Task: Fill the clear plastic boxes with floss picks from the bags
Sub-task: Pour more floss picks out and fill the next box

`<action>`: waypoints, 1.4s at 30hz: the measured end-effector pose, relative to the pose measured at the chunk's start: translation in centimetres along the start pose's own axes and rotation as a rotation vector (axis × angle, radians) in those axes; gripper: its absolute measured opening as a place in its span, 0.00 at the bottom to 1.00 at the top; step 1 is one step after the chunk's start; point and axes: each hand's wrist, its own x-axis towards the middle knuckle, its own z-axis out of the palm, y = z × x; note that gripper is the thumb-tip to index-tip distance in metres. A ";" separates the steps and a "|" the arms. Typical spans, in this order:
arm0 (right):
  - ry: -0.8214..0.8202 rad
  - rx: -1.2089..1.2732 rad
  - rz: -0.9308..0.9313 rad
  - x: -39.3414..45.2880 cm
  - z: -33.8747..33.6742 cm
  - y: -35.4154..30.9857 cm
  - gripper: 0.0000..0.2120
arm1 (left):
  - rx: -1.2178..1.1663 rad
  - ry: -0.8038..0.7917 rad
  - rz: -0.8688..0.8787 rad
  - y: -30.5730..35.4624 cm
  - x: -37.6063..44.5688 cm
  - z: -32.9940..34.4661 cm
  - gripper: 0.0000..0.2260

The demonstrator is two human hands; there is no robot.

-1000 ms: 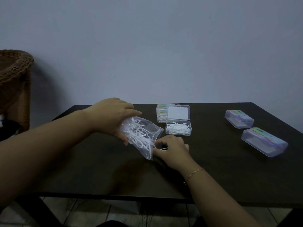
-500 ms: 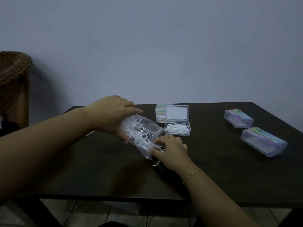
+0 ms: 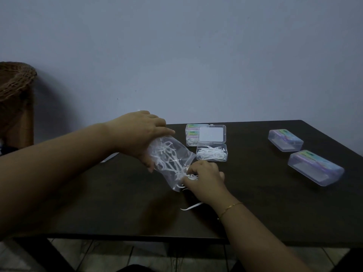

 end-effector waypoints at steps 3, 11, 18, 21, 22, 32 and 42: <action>0.056 0.033 0.046 0.0 0.0 0.1 0.08 | 0.013 -0.025 0.001 0.0 0.2 0.0 0.53; 0.038 -0.013 0.029 0.0 0.0 0.1 0.19 | -0.002 0.001 0.023 0.0 0.1 -0.1 0.43; 0.071 0.024 0.055 0.0 -0.1 0.1 0.05 | -0.054 0.097 0.063 -0.4 0.3 0.0 0.38; 0.058 0.007 0.032 -0.2 -0.3 -0.1 0.12 | -0.030 0.091 0.054 -0.3 0.2 -0.4 0.43; 0.053 0.002 0.033 -0.2 -0.3 -0.1 0.15 | -0.024 0.079 0.051 -0.2 0.2 -0.5 0.44; 0.046 -0.018 0.051 -0.3 -0.3 -0.1 0.18 | 0.040 -0.056 0.012 0.2 0.4 -1.1 0.48; 0.050 -0.048 0.014 0.0 -0.2 -0.1 0.18 | 0.067 -0.038 0.011 0.1 0.3 -0.9 0.46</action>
